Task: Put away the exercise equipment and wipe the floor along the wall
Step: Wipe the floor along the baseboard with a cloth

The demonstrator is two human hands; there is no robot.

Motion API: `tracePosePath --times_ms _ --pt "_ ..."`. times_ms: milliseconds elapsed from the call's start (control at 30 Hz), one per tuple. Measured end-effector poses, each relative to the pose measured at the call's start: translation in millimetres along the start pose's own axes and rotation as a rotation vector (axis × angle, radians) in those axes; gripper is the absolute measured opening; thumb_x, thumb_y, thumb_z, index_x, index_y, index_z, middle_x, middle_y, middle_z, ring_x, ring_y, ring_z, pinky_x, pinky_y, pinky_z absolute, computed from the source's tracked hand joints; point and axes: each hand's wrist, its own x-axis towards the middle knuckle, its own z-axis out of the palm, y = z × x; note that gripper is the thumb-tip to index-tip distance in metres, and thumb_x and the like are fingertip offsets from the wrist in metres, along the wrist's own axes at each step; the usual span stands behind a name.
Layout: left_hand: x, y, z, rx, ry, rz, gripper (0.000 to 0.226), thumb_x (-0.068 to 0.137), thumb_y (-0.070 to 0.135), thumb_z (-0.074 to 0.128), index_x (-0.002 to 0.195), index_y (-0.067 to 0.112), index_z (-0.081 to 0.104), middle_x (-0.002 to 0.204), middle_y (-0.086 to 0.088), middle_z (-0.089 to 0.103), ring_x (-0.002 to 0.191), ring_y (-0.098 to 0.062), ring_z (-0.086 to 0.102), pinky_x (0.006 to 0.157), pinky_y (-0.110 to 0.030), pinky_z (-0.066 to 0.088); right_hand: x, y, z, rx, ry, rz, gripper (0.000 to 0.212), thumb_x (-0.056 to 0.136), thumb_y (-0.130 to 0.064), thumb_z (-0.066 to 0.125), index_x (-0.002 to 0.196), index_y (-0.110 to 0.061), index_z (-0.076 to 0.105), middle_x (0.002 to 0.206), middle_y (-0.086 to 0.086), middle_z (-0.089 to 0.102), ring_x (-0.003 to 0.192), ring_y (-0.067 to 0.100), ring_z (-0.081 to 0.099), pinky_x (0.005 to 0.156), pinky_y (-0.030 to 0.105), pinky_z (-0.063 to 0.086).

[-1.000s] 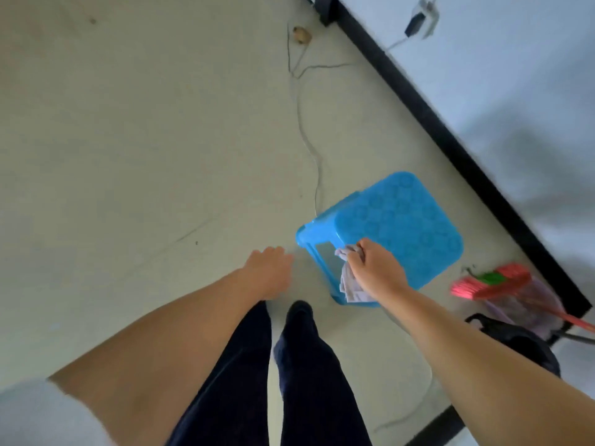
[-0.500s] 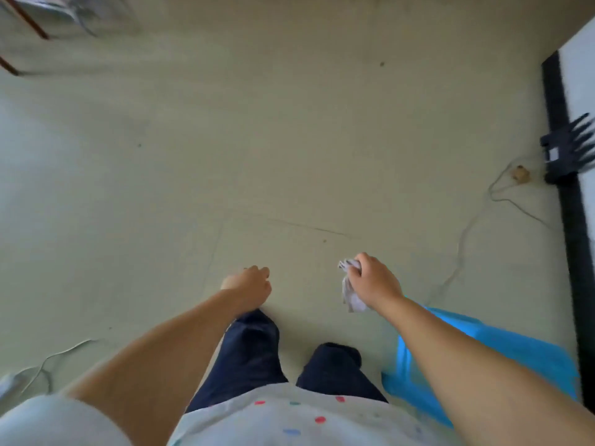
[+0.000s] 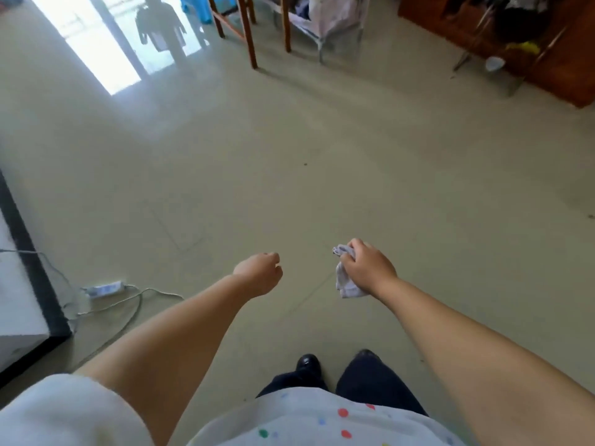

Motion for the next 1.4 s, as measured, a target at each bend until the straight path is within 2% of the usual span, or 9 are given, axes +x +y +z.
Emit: tracePosePath --times_ms 233,300,433,600,767,867,1000,1200,1400 --pt "87 -30 -58 -0.107 0.117 -0.121 0.04 0.1 0.028 0.032 0.136 0.016 0.043 0.13 -0.007 0.054 0.114 -0.027 0.055 0.082 -0.032 0.044 125 -54 -40 -0.167 -0.036 -0.152 0.023 0.096 -0.03 0.036 0.102 -0.013 0.049 0.114 0.006 0.054 0.086 0.022 0.05 0.068 0.031 0.039" --pt "118 -37 -85 -0.134 0.166 -0.148 0.038 0.1 0.028 0.032 0.133 0.015 0.045 0.128 -0.008 0.055 0.113 -0.028 0.056 0.083 -0.034 0.045 169 -70 -54 -0.217 -0.044 -0.178 0.024 0.096 -0.03 0.036 0.104 -0.013 0.05 0.114 0.008 0.054 0.088 0.024 0.051 0.069 0.031 0.038" --pt "174 -59 -137 -0.186 0.23 -0.232 0.037 0.1 0.03 0.031 0.13 0.014 0.046 0.128 -0.008 0.055 0.115 -0.027 0.053 0.089 -0.036 0.045 263 -118 -80 -0.301 -0.089 -0.263 0.023 0.095 -0.029 0.038 0.105 -0.013 0.05 0.118 0.012 0.054 0.104 0.032 0.056 0.074 0.033 0.038" --pt "210 -100 -184 -0.284 0.296 -0.328 0.036 0.099 0.029 0.033 0.128 0.013 0.048 0.126 -0.007 0.056 0.112 -0.027 0.054 0.089 -0.037 0.045 357 -203 -92 -0.41 -0.185 -0.39 0.022 0.094 -0.027 0.041 0.105 -0.011 0.05 0.117 0.016 0.054 0.107 0.034 0.055 0.077 0.034 0.039" --pt "239 -181 -200 -0.263 0.3 -0.481 0.037 0.097 0.028 0.036 0.13 0.013 0.045 0.126 -0.008 0.052 0.115 -0.026 0.049 0.093 -0.036 0.041 432 -301 -55 -0.461 -0.314 -0.554 0.008 0.091 -0.026 0.043 0.089 -0.019 0.042 0.109 0.016 0.054 0.099 0.034 0.055 0.078 0.036 0.041" --pt "256 -239 -213 -0.256 0.289 -0.54 0.042 0.097 0.03 0.037 0.136 0.015 0.038 0.132 -0.008 0.046 0.122 -0.025 0.043 0.1 -0.037 0.036 465 -361 -29 -0.501 -0.354 -0.655 0.008 0.091 -0.026 0.044 0.087 -0.019 0.041 0.106 0.013 0.054 0.096 0.033 0.056 0.078 0.036 0.043" --pt "280 -324 -250 -0.281 0.258 -0.596 0.042 0.097 0.032 0.034 0.136 0.015 0.037 0.134 -0.007 0.046 0.123 -0.025 0.043 0.101 -0.038 0.037 513 -448 -4 -0.506 -0.361 -0.674 0.008 0.091 -0.024 0.044 0.086 -0.02 0.039 0.107 0.014 0.054 0.096 0.031 0.055 0.078 0.036 0.042" --pt "315 -439 -325 -0.292 0.291 -0.688 0.041 0.096 0.032 0.037 0.134 0.015 0.038 0.132 -0.01 0.045 0.123 -0.028 0.043 0.098 -0.039 0.038 580 -580 19 -0.52 -0.365 -0.698 0.008 0.093 -0.025 0.041 0.091 -0.017 0.042 0.108 0.012 0.053 0.091 0.029 0.053 0.079 0.037 0.044" --pt "355 -531 -361 -0.366 0.267 -0.79 0.043 0.096 0.034 0.038 0.135 0.016 0.037 0.133 -0.009 0.044 0.124 -0.027 0.043 0.099 -0.037 0.038 653 -694 66 -0.636 -0.447 -0.78 0.015 0.095 -0.026 0.039 0.1 -0.014 0.045 0.111 0.009 0.051 0.087 0.025 0.05 0.079 0.036 0.046"
